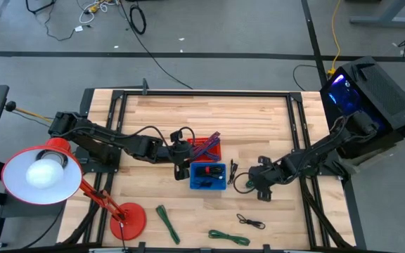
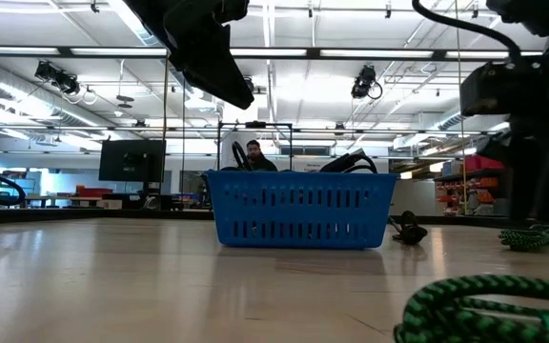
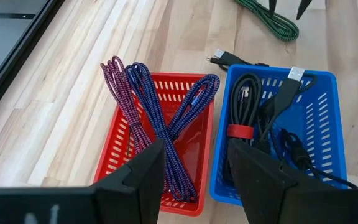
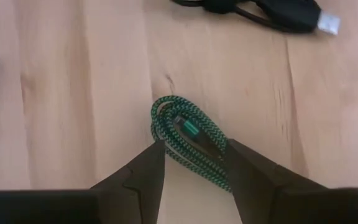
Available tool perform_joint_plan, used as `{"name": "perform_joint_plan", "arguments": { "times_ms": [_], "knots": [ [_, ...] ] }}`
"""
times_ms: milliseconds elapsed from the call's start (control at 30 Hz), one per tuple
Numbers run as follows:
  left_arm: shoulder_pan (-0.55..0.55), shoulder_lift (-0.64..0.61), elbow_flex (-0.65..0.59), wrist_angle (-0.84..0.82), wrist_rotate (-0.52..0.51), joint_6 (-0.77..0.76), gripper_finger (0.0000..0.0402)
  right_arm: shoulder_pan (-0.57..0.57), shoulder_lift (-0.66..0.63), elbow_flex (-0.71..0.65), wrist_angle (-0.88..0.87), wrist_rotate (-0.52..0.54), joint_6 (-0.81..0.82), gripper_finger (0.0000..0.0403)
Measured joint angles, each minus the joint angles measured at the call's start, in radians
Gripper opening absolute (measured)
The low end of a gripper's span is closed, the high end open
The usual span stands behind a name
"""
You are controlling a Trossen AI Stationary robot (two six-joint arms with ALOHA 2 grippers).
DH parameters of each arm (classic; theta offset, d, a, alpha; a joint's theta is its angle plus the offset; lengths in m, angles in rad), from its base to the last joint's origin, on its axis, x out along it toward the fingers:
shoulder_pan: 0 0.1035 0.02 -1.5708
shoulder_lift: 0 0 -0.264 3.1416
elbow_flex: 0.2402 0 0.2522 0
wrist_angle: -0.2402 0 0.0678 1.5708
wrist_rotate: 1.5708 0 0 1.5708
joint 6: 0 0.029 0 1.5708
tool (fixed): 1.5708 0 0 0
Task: Pick & Place USB Port
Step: Put the green charger cable into the red bin
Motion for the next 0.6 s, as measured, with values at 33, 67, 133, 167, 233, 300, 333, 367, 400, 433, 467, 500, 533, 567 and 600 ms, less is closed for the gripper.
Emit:
{"name": "perform_joint_plan", "arguments": {
  "times_ms": [33,67,133,167,233,300,333,367,400,433,467,500,533,567,600],
  "knots": [
    [0.0,0.0,0.0,0.0,0.0,-0.001,0.0179,0.0,0.0,0.0,-0.001,0.001,-0.041,0.0169],
    [0.0,0.0,0.0,0.0,0.0,-0.001,0.0179,-0.003,0.0,0.0,-0.001,0.004,-0.077,0.0169],
    [0.0,0.0,0.0,0.0,-0.006,-0.001,0.0179,-0.01,0.0,0.0,-0.002,0.007,-0.127,0.0169],
    [0.0,0.0,0.0,0.0,-0.014,-0.001,0.0179,-0.015,0.0,0.0,-0.005,0.007,-0.141,0.0169],
    [0.0,0.0,0.0,0.0,-0.028,-0.001,0.0179,-0.024,0.0,0.0,-0.022,0.005,-0.162,0.0169],
    [0.0,0.0,0.0,0.0,-0.036,-0.001,0.0179,-0.028,0.0,0.0,-0.042,-0.001,-0.168,0.0169],
    [0.0,0.0,0.0,0.0,-0.039,-0.001,0.0179,-0.028,0.0,0.0,-0.05,-0.007,-0.174,0.0169],
    [0.0,0.0,0.0,0.0,-0.041,-0.001,0.0179,-0.028,0.0,0.0,-0.06,-0.018,-0.185,0.0169],
    [0.0,0.0,0.0,0.0,-0.041,-0.001,0.0179,-0.028,0.0,0.0,-0.071,-0.021,-0.194,0.0169],
    [0.0,0.0,0.0,0.0,-0.041,-0.001,0.0179,-0.028,0.0,0.0,-0.08,-0.022,-0.201,0.0169],
    [0.0,0.0,0.0,0.0,-0.04,-0.001,0.0179,-0.029,0.0,0.0,-0.086,-0.022,-0.204,0.0169],
    [0.0,0.0,0.0,0.0,-0.041,-0.001,0.0179,-0.03,0.0,0.0,-0.089,-0.019,-0.207,0.0169],
    [0.0,0.0,0.0,0.0,-0.041,0.0,0.0179,-0.03,0.0,0.0,-0.089,-0.018,-0.208,0.0169],
    [0.0,0.0,0.0,0.0,-0.042,0.0,0.0179,-0.031,0.002,0.0,-0.089,-0.011,-0.21,0.0169],
    [0.0,0.0,0.0,0.0,-0.042,0.0,0.0179,-0.031,0.006,0.0,-0.087,0.004,-0.21,0.0169]
  ]
}}
